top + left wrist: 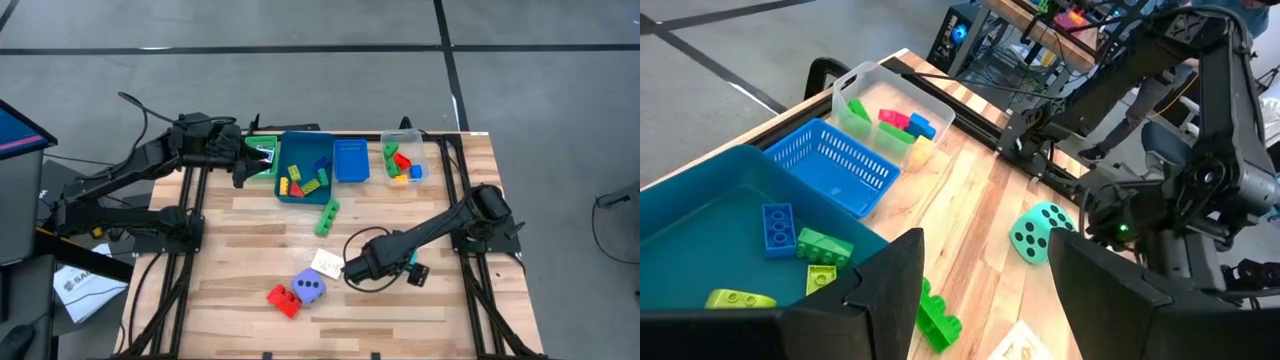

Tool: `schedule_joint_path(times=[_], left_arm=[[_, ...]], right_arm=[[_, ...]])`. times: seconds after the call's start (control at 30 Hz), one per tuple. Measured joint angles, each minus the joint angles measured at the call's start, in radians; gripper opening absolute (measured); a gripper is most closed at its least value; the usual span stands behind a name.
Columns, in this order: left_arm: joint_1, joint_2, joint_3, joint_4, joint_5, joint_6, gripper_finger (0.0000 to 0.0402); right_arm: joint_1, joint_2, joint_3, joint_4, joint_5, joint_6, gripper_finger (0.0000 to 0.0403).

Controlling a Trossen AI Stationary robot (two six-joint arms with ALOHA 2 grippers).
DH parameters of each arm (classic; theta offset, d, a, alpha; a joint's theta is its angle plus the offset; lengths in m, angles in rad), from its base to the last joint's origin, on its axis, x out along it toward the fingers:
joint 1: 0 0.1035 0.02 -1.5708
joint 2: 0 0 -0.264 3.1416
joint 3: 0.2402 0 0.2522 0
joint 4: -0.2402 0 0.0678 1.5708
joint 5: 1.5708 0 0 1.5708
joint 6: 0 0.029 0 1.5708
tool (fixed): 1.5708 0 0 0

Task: Pick & Place Toys
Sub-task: Put the blue dice into the blue bin

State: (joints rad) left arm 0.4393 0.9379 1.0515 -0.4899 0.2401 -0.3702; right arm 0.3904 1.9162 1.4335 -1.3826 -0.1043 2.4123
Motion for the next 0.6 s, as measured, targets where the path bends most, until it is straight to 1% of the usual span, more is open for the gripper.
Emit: schedule_joint_path(times=[0.43, 0.6], left_arm=[[0.000, 0.000, 0.000, 0.000, 0.000, 0.000, 0.0208], [0.000, 0.000, 0.000, 0.000, 0.000, 0.000, 0.0208]], right_arm=[[-0.001, 0.000, 0.000, 0.018, 0.000, -0.004, 0.0396], [0.000, 0.000, 0.020, 0.025, 0.006, -0.004, 0.0396]])
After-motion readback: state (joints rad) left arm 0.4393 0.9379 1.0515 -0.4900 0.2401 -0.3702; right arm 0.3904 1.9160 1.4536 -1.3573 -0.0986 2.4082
